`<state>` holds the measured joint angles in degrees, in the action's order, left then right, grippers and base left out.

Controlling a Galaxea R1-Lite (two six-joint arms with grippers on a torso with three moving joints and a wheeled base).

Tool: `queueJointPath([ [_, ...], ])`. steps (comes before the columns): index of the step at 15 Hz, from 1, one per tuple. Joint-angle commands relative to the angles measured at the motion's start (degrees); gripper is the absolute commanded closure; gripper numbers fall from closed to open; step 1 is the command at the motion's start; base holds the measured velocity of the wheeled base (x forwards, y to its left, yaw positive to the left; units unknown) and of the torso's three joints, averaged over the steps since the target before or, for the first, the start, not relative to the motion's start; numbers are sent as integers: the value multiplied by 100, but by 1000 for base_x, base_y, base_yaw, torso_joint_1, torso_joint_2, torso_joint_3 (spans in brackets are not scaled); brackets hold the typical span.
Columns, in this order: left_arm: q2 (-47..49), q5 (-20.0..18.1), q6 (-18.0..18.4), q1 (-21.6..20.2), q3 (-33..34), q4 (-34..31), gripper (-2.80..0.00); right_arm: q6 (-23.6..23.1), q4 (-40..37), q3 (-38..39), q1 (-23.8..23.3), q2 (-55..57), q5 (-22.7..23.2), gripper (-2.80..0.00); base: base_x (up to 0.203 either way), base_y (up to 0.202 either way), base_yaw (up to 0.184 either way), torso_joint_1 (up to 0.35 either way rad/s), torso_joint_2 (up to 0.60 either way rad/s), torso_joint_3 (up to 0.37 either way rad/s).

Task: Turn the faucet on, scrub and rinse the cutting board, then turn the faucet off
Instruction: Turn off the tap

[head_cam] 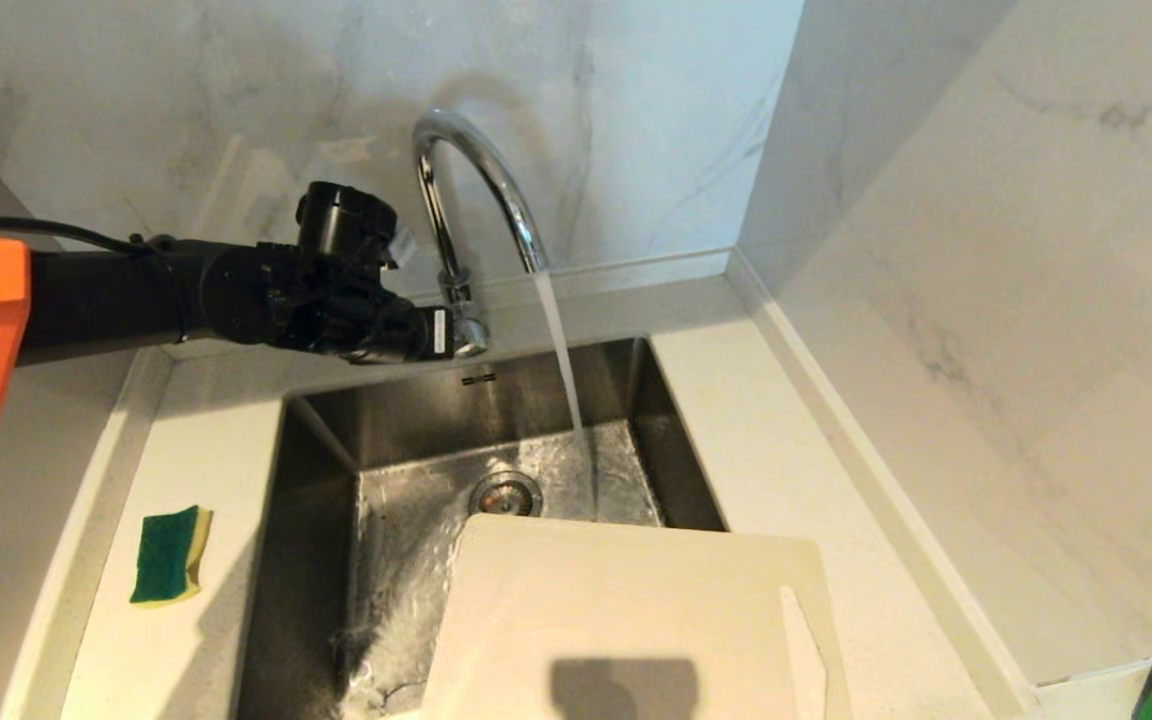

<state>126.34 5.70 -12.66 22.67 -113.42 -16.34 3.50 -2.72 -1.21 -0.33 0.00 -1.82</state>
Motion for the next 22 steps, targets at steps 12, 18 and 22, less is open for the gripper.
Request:
queueJointPath([
  [12,101,269,176,-9,-13,632,0,2,-1,-2,-2,0,-3,0,0,0,0,0,0,0],
  [18,84,491,203,-9,-7,870,0,2,-1,-2,-2,0,-3,0,0,0,0,0,0,0],
  [22,53,577,194,-9,-5,880,0,3,-1,-2,-2,0,-3,0,0,0,0,0,0,0],
])
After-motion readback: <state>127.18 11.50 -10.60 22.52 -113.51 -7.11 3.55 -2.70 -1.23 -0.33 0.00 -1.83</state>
